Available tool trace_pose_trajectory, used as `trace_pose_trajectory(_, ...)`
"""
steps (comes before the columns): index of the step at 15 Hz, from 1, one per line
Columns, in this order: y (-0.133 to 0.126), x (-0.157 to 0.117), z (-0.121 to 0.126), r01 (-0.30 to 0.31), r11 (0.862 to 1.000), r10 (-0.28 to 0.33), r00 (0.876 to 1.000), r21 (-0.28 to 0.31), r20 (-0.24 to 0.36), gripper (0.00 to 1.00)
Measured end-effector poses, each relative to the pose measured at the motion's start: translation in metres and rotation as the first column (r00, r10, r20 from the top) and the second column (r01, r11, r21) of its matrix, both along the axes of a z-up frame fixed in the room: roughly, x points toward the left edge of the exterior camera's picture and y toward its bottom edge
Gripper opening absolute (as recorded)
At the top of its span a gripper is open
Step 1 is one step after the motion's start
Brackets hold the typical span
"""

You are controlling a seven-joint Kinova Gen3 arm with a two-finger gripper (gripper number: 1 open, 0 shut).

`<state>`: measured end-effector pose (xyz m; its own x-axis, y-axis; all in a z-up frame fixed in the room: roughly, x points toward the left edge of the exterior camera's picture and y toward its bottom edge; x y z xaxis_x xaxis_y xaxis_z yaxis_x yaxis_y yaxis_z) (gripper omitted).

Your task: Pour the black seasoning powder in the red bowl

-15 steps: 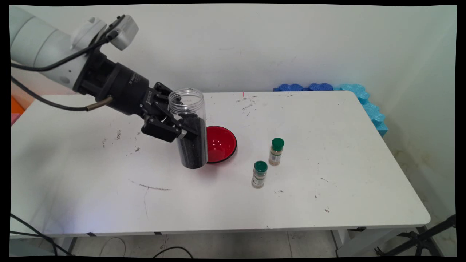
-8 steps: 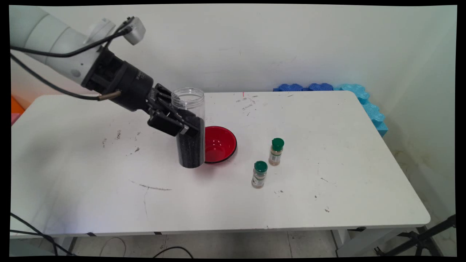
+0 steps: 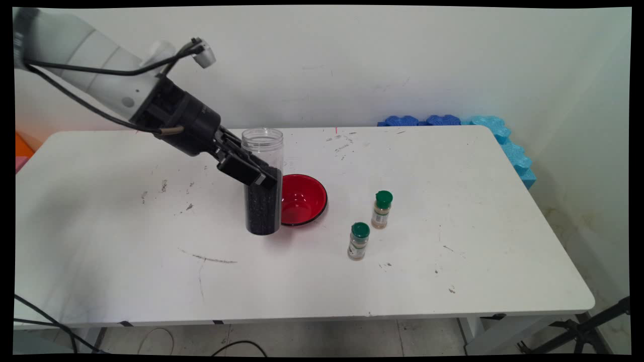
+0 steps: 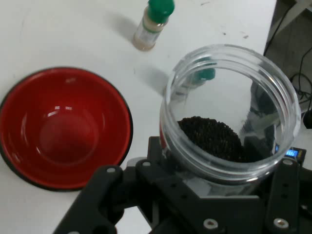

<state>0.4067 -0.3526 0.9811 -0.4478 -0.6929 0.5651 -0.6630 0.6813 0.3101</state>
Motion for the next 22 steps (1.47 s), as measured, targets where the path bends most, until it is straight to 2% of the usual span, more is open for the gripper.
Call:
trace_pose_trajectory(3,-0.004,0.001,-0.009,-0.054,0.996,0.054,0.999,0.068,0.004,0.00)
trace_pose_trajectory(5,-0.006,0.002,-0.016,-0.092,0.989,0.091,0.996,0.119,0.013,0.00)
trace_pose_trajectory(9,-0.011,0.001,-0.031,-0.163,0.961,0.163,0.986,0.224,0.020,0.00)
trace_pose_trajectory(12,-0.017,-0.001,-0.040,-0.200,0.944,0.201,0.979,0.262,0.024,0.00)
trace_pose_trajectory(17,-0.025,-0.003,-0.053,-0.282,0.905,0.287,0.957,0.319,0.032,0.00)
trace_pose_trajectory(20,-0.027,-0.003,-0.057,-0.308,0.889,0.317,0.948,0.338,0.031,0.00)
trace_pose_trajectory(22,-0.029,-0.004,-0.060,-0.326,0.874,0.339,0.940,0.361,0.030,0.00)
